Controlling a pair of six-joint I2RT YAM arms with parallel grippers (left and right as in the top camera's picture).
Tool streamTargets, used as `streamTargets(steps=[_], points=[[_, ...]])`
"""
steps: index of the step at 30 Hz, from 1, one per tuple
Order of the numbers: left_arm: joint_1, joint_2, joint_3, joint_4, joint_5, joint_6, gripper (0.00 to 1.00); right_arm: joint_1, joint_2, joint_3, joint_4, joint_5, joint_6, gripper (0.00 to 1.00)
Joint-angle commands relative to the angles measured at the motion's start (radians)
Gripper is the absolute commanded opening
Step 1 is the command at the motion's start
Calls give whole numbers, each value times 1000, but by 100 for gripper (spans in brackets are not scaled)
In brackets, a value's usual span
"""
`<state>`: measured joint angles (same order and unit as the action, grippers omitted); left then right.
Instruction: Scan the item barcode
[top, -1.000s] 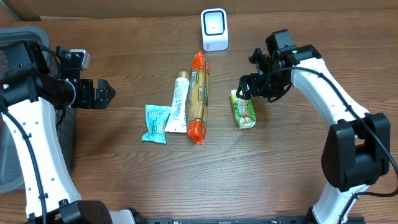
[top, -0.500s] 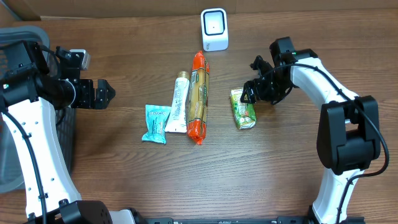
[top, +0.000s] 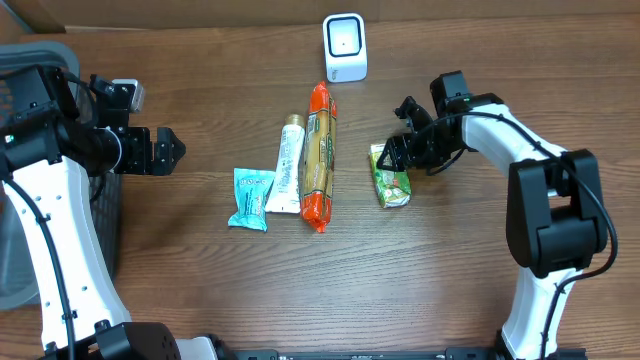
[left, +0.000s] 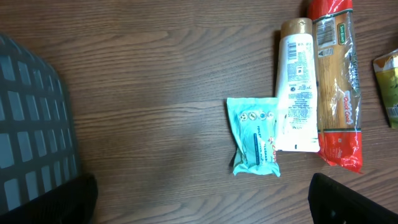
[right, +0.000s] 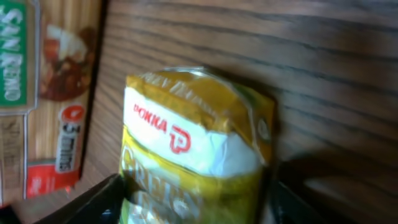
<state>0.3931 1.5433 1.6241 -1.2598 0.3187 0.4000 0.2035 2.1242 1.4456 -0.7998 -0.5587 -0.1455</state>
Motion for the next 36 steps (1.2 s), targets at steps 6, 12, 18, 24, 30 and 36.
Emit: streamTargets(steps=[6,12,18,24,30,36], points=[[-1,6,-1,1,12,23,99,71,96,-35,6,117,76,17],[-1,6,-1,1,12,23,99,55,87,10,-63,54,97,4],[-1,6,-1,1,12,23,100,6,60,144,-230,-110,45,4],[-1,6,-1,1,12,23,100,-14,56,205,-280,17,71,4],[-1,6,-1,1,12,23,99,17,27,213,-294,265,160,4],[-1,6,-1,1,12,23,100,96,-42,219,-278,549,272,4]])
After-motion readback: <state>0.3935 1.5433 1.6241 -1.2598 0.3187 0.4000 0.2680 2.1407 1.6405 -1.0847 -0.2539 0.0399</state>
